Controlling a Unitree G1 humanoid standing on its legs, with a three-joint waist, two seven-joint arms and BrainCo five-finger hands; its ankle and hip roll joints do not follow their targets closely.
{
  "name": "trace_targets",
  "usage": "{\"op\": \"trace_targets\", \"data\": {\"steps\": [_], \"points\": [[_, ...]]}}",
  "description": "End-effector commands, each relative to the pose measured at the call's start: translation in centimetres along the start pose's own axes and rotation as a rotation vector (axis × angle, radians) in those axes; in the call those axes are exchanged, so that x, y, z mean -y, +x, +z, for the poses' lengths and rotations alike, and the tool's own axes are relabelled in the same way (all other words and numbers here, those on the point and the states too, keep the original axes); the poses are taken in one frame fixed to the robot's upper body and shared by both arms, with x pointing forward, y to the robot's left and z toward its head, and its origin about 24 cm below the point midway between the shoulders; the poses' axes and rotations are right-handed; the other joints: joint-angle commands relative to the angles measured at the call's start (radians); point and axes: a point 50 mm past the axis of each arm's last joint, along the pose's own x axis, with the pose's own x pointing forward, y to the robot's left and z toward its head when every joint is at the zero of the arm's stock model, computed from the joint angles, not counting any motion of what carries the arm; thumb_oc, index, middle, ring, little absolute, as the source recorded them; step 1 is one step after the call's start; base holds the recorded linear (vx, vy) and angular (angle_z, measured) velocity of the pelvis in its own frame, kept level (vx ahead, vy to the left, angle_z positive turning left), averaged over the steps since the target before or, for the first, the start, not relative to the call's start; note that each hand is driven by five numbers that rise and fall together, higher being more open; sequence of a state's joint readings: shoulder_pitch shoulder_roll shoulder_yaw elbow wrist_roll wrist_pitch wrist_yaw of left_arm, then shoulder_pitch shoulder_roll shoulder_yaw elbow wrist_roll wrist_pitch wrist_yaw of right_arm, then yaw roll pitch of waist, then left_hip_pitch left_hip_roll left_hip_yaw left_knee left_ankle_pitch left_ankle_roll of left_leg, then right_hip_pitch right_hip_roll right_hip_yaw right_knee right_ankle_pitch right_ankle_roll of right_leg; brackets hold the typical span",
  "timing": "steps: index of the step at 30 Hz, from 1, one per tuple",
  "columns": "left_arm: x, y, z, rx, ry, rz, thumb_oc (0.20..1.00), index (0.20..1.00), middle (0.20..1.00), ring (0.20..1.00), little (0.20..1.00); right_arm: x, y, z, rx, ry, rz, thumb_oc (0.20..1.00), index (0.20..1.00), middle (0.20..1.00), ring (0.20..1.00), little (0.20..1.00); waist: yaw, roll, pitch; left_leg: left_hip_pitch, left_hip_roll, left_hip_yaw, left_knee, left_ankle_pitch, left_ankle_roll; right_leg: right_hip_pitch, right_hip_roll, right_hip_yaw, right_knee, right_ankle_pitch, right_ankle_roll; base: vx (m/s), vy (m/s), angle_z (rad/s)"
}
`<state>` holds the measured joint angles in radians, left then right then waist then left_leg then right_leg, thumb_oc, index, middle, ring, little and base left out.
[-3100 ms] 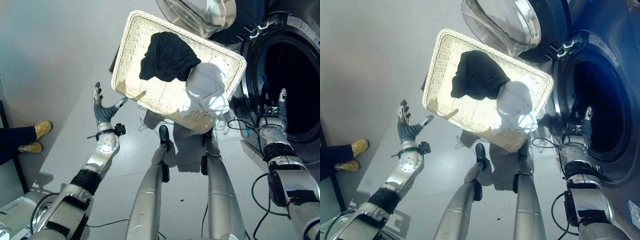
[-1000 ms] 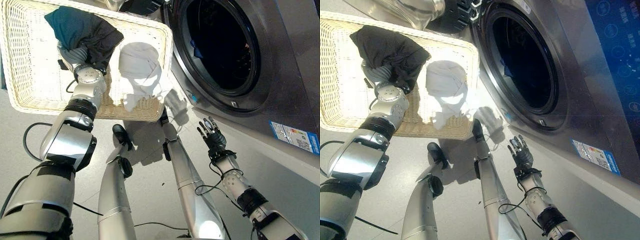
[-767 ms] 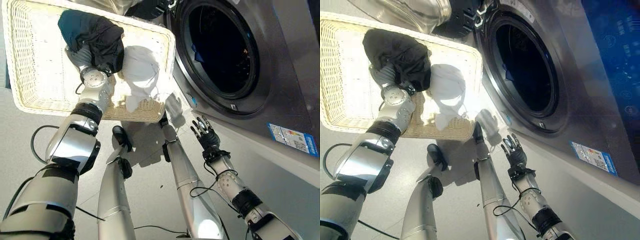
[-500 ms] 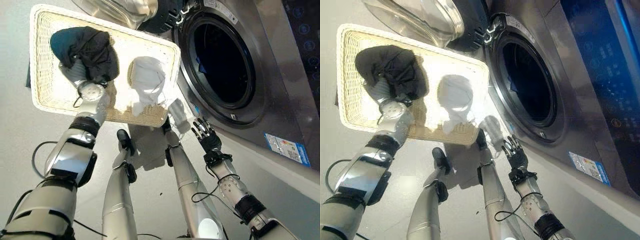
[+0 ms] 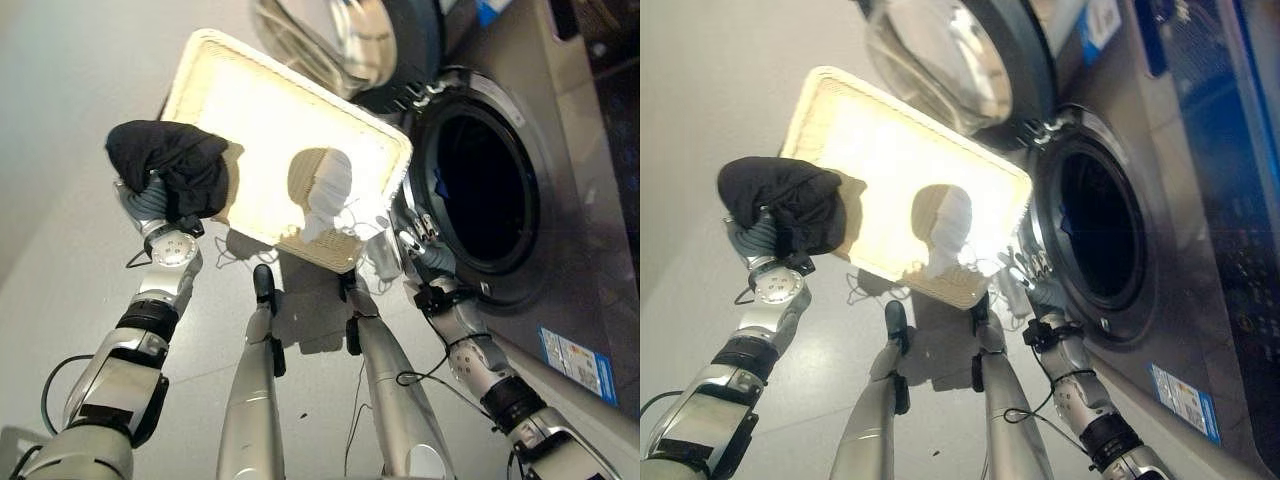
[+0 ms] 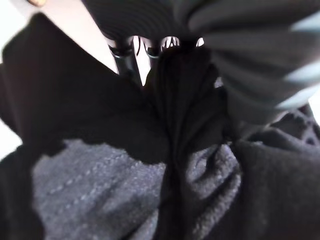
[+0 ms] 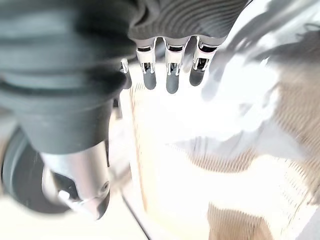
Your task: Put the clothes into the washing machine.
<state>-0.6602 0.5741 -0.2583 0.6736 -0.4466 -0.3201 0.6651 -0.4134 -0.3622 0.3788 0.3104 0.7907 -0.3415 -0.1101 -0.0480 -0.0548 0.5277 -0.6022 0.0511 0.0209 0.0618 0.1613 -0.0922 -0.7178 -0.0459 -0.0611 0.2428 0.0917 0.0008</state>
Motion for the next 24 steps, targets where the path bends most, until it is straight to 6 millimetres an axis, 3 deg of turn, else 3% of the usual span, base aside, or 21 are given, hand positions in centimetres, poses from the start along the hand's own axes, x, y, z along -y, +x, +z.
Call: {"op": "trace_targets", "data": {"steps": [1, 4, 10, 17, 24], "points": [[4.1, -1.5, 4.5, 0.241, -0.238, -0.446, 0.200, 0.200, 0.200, 0.200, 0.200, -2.2, 0.1, 2.8, 0.139, -0.345, 0.151, 1.000, 1.000, 1.000, 1.000, 1.000, -0.036, 0.090, -0.008, 0.038, -0.089, 0.076, -0.007, -0.062, 0.030, 0.086, 0.036, -0.047, -0.061, -0.062, 0.050, -0.02, -0.020, 0.40], [5.6, -3.3, 5.0, 0.269, -0.280, -0.632, 0.200, 0.200, 0.200, 0.200, 0.200, -3.4, 0.9, 3.8, 0.158, -0.453, 0.245, 1.000, 1.000, 1.000, 1.000, 1.000, -0.021, 0.096, -0.008, 0.042, -0.095, 0.070, -0.001, -0.064, 0.033, 0.097, 0.024, -0.061, -0.065, -0.060, 0.054, -0.02, -0.017, 0.21], [8.3, -7.2, 6.4, 0.312, -0.329, -0.990, 0.200, 0.200, 0.200, 0.200, 0.200, -5.9, 2.1, 4.8, 0.121, -0.493, 0.383, 1.000, 1.000, 1.000, 1.000, 1.000, 0.004, 0.105, -0.008, 0.047, -0.103, 0.064, 0.006, -0.063, 0.041, 0.116, 0.012, -0.077, -0.068, -0.058, 0.059, -0.01, 0.002, 0.09], [9.7, -9.2, 7.7, 0.347, -0.335, -1.144, 0.200, 0.200, 0.200, 0.200, 0.200, -6.9, 2.2, 3.9, 0.048, -0.498, 0.456, 1.000, 1.000, 1.000, 1.000, 1.000, 0.007, 0.110, -0.008, 0.049, -0.104, 0.067, -0.012, -0.051, 0.050, 0.114, 0.016, -0.075, -0.069, -0.050, 0.062, 0.00, 0.000, 0.00], [10.7, -10.5, 8.0, 0.329, -0.342, -1.210, 0.200, 0.200, 0.200, 0.200, 0.200, -8.3, 1.2, 1.9, -0.108, -0.431, 0.593, 1.000, 1.000, 1.000, 1.000, 1.000, 0.005, 0.103, -0.008, 0.065, -0.098, 0.074, -0.059, -0.031, 0.054, 0.121, 0.028, -0.073, -0.091, -0.034, 0.069, 0.00, -0.002, -0.01]]}}
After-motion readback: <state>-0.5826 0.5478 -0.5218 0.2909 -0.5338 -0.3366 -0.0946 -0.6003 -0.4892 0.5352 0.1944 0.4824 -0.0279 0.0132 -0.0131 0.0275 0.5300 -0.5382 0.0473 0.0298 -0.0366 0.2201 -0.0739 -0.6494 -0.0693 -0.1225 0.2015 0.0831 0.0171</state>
